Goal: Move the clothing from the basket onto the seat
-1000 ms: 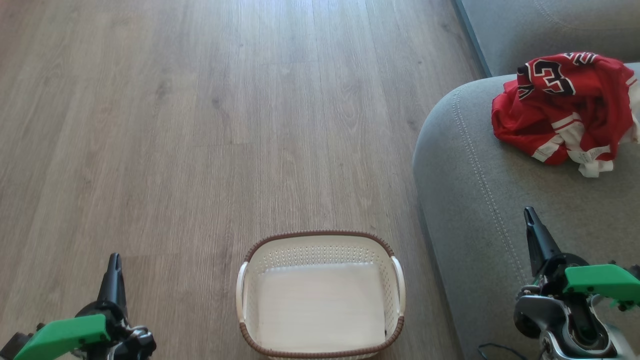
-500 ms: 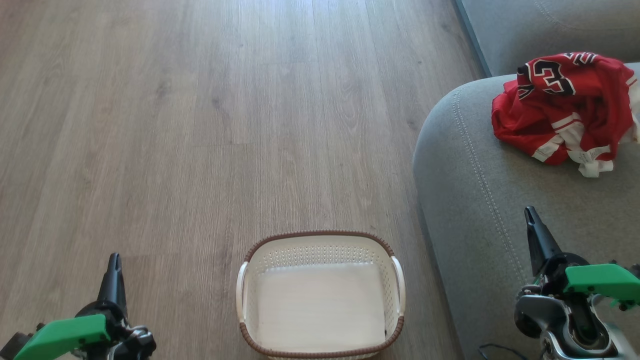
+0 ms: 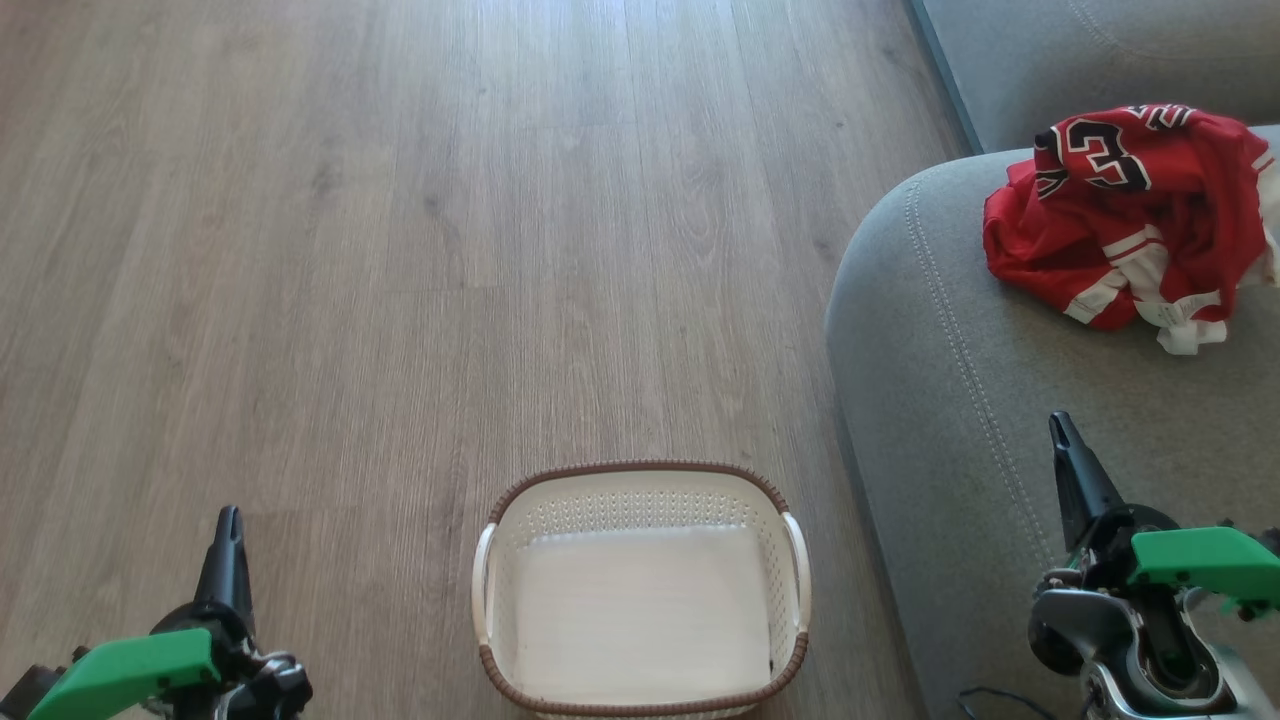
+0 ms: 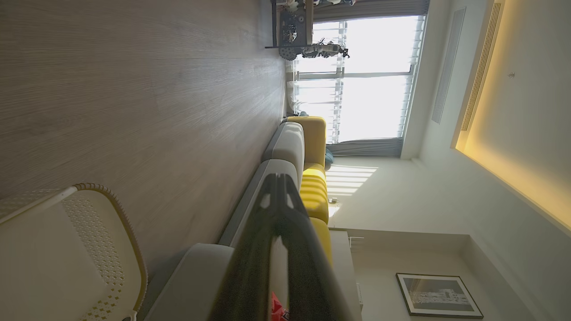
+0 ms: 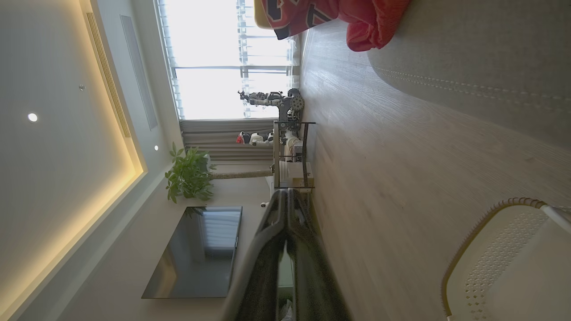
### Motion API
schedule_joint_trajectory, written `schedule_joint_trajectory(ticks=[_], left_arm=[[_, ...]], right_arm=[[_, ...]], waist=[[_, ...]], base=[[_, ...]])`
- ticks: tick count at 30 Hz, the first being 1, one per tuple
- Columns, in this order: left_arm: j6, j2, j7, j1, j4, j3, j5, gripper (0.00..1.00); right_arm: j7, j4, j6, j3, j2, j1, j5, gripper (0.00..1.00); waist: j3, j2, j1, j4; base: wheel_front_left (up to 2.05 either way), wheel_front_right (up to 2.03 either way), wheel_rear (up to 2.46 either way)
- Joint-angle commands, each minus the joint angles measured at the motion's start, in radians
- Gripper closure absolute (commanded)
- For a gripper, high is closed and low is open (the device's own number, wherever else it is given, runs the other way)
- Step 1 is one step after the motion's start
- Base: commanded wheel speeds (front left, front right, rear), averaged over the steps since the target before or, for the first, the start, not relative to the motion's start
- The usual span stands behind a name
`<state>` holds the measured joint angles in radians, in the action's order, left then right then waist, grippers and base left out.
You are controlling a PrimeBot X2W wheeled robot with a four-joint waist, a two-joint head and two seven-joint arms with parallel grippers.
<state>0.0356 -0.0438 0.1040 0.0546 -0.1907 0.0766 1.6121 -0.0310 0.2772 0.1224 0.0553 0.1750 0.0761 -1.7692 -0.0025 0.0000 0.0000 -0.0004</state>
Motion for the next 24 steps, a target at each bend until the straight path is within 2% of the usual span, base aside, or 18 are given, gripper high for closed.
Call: schedule_joint_trajectory(ticks=[1,24], left_arm=[[0.008,-0.010,0.005,0.047,0.038,0.035,-0.001,1.00],[0.008,-0.009,0.005,0.047,0.038,0.036,-0.001,1.00]], right_arm=[[-0.007,-0.040,0.008,0.021,0.022,0.046,-0.007,1.00],[-0.041,-0.050,0.008,0.062,0.054,0.046,-0.044,1.00]], waist=[[0.000,0.0000,0.0000,0.000],[0.000,0.0000,0.0000,0.000]], base=[[0.00,0.00,0.00],[0.00,0.00,0.00]])
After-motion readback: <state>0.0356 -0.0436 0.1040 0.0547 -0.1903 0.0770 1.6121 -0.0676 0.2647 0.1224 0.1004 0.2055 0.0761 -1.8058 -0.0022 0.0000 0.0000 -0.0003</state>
